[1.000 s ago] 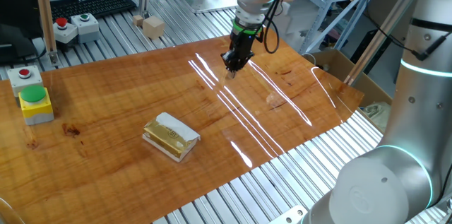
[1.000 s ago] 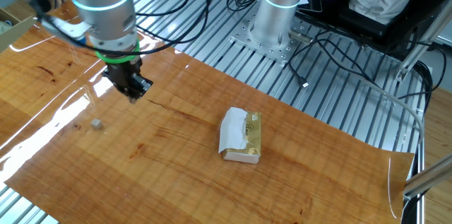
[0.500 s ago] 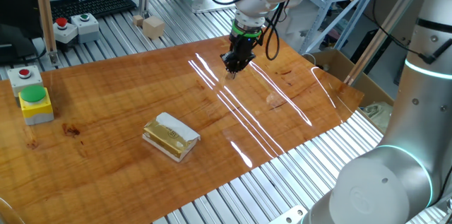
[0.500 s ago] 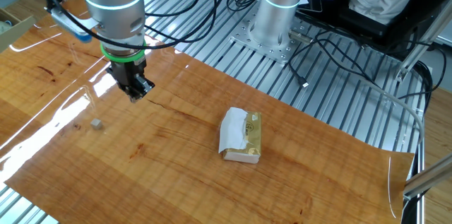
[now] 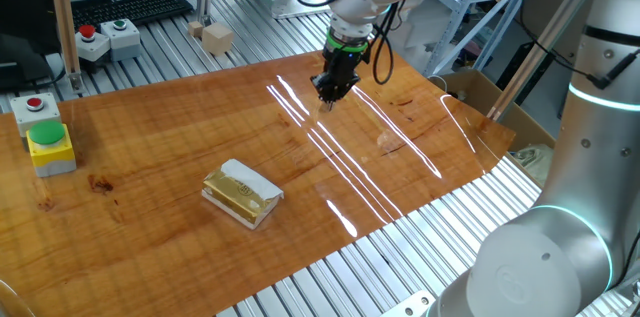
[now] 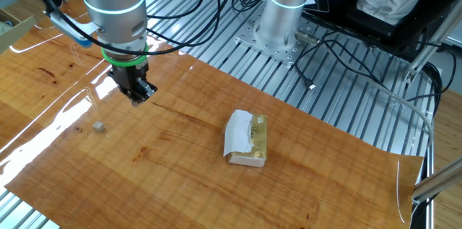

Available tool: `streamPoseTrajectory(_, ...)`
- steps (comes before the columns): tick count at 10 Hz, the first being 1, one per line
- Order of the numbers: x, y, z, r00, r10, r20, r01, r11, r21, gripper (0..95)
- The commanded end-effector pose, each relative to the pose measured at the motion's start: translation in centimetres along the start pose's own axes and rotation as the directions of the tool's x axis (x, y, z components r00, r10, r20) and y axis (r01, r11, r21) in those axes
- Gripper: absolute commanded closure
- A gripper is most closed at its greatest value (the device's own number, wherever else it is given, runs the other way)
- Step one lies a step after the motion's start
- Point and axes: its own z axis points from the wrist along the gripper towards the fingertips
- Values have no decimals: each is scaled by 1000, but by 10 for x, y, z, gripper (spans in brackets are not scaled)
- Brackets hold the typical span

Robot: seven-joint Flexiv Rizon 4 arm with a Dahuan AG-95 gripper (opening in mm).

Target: Use the gripper to push the small block from left to right

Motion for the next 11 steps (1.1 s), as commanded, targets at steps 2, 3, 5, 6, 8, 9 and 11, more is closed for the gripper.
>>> streamPoseTrajectory(2,-16,-23,15,1000,-27,1,27,1000,4,950)
streamPoseTrajectory(3,-26,-38,24,999,-46,1,46,999,1,950)
streamPoseTrajectory(5,-42,-58,33,998,-64,2,64,998,0,950)
streamPoseTrajectory(6,-46,-66,36,998,-66,3,66,998,2,950)
streamPoseTrajectory(8,-49,-80,41,997,-81,2,81,997,2,950)
streamPoseTrajectory(9,-51,-87,45,996,-90,3,90,996,0,950)
streamPoseTrajectory(11,-56,-92,52,996,-92,3,92,996,0,950)
